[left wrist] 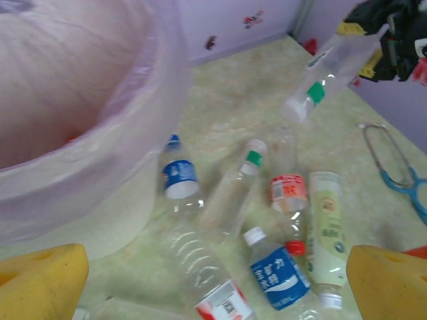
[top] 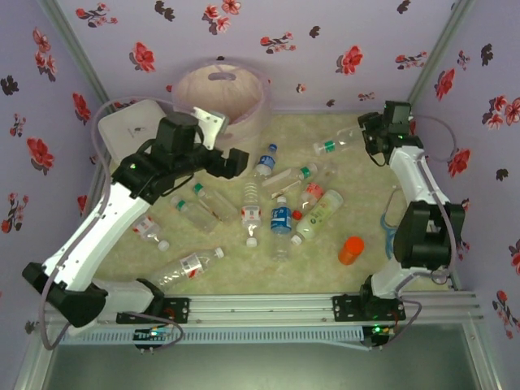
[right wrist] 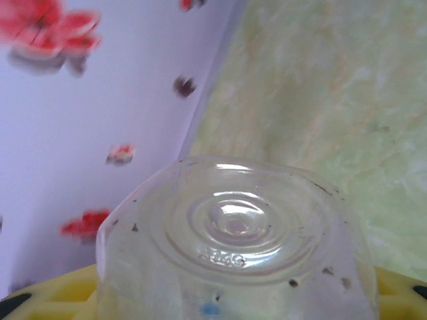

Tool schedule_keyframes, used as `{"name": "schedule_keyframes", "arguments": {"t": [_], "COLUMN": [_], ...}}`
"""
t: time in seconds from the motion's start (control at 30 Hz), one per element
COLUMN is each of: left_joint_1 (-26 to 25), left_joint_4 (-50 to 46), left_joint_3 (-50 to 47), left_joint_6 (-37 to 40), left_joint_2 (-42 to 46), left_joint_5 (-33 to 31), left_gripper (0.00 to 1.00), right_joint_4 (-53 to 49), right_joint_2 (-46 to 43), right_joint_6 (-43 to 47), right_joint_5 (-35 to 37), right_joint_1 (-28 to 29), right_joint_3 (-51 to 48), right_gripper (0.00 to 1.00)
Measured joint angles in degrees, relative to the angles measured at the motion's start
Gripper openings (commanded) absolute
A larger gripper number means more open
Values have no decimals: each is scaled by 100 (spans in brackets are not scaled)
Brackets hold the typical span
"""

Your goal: Put the plastic bottles in the bin

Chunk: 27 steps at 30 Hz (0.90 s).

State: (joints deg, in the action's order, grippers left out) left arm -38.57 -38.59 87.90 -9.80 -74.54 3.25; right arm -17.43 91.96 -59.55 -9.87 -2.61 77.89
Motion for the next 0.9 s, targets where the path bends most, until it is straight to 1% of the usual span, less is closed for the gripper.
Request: {"name": "schedule_keyframes", "arguments": {"t": [0.07, 0.17, 0.27, 0.4, 0.5, 0.57, 0.7, 0.83, 0.9], "left_joint_1": [-94, -271, -435, -597, -761, -885, -1073, -1158, -1182], "left_joint_4": [50, 205, 391, 721, 1003, 1211, 1589, 1878, 1956], "left_joint_3": [85, 179, 197, 197, 199, 197, 195, 160, 160], "left_joint_6": [-2, -4, -61, -221, -391, -496, -684, -776, -807], "left_joint_2": [-153, -354, -540, -868, -1141, -1298, -1576, -1738, -1816], "left_joint_5": [173, 389, 584, 754, 850, 933, 1067, 1191, 1241], "left_gripper": [100, 100, 100, 100, 100, 100, 100, 100, 94], "right_joint_4": [-28, -28, -48, -98, -61, -22, 208, 348, 407], "right_joint_2": [-313, -804, -1204, -1631, -1952, -2118, -2332, -2382, -2393], "right_joint_6": [573, 1257, 1720, 2162, 2243, 2251, 2201, 2164, 2142], "right_joint_5": [-348, -1016, -1563, -1998, -2264, -2365, -2555, -2645, -2651], "right_joint_1": [76, 258, 542, 1104, 1438, 1552, 1692, 1746, 1753], "right_joint_3": [-120, -367, -577, -706, -883, -1001, -1215, -1305, -1338], "right_gripper": [22, 22, 22, 22, 22, 22, 22, 23, 24]}}
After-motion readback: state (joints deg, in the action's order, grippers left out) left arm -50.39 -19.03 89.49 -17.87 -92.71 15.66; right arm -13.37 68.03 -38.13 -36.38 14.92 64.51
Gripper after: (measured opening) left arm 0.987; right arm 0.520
